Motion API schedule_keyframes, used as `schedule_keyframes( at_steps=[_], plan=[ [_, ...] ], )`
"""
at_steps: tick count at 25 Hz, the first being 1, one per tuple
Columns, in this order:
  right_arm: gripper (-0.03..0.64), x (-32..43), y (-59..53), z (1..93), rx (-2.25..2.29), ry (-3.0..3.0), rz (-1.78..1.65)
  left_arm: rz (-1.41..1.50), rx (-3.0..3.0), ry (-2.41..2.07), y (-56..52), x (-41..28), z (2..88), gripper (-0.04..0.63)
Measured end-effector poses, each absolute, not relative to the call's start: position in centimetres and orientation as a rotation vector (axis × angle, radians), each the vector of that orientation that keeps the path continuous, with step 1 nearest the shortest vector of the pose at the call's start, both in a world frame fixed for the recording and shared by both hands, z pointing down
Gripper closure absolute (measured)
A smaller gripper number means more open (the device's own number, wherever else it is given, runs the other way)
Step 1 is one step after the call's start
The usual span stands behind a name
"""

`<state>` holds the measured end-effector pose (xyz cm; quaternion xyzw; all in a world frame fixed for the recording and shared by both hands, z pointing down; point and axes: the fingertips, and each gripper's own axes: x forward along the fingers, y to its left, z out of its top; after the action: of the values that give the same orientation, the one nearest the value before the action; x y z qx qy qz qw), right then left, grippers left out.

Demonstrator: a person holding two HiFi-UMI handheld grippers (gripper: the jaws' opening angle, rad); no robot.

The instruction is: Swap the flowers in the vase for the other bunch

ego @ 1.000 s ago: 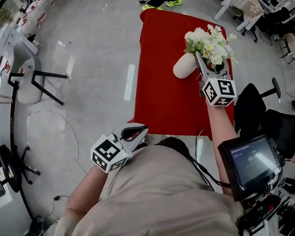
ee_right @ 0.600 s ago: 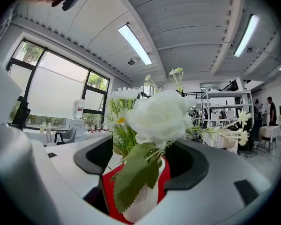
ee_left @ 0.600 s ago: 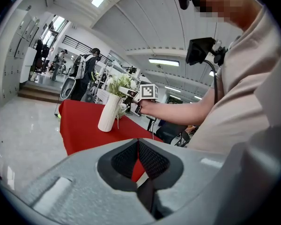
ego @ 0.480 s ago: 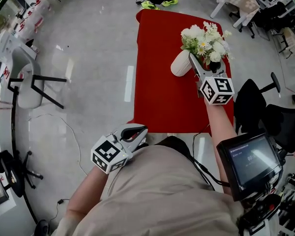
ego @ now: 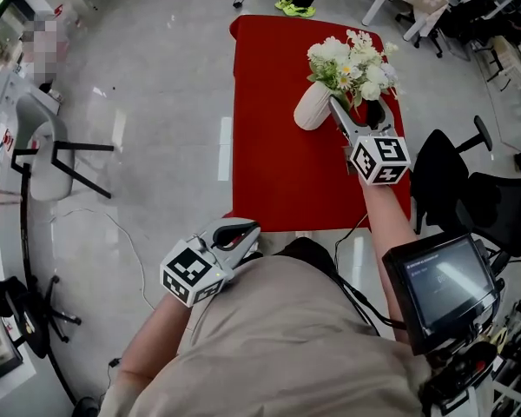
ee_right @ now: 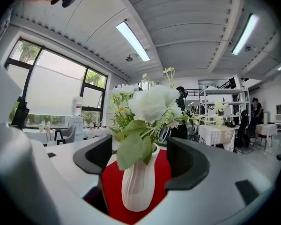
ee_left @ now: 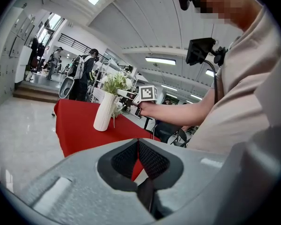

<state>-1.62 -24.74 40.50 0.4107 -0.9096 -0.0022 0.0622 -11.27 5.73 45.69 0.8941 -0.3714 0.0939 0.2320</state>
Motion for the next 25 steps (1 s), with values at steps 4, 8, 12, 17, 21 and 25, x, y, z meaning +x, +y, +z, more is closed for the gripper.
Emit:
schedule_keyframes(
  at_steps=[4,8,12,17,21,25],
  plan=[
    [0.256,-0.9,-24.0,41.4,1.239,-2.723,0.008,0.264,2.47,-0.998,5.6,-10.9,45.6,0.588],
    [0.256,0.3,-22.8,42.7,1.236,-2.68,0.024,0.27,2.48,-0.982,5.4,-10.5,45.4,0.588],
    [0.258,1.6,-21.3,44.3,1.235,-2.624,0.042,0.276,2.489,-0.973,5.2,-10.3,45.3,0.588],
    [0.329,2.9,-18.9,45.3,1.231,-2.563,0.06,0.284,2.504,-0.962,5.2,-10.2,44.6,0.588],
    [0.494,3.4,-16.5,45.7,1.213,-2.531,0.07,0.286,2.519,-0.951,4.8,-9.9,44.1,0.588],
    [0.584,3.3,-14.6,46.0,1.183,-2.516,0.085,0.289,2.527,-0.946,4.3,-9.7,44.0,0.588]
  ],
)
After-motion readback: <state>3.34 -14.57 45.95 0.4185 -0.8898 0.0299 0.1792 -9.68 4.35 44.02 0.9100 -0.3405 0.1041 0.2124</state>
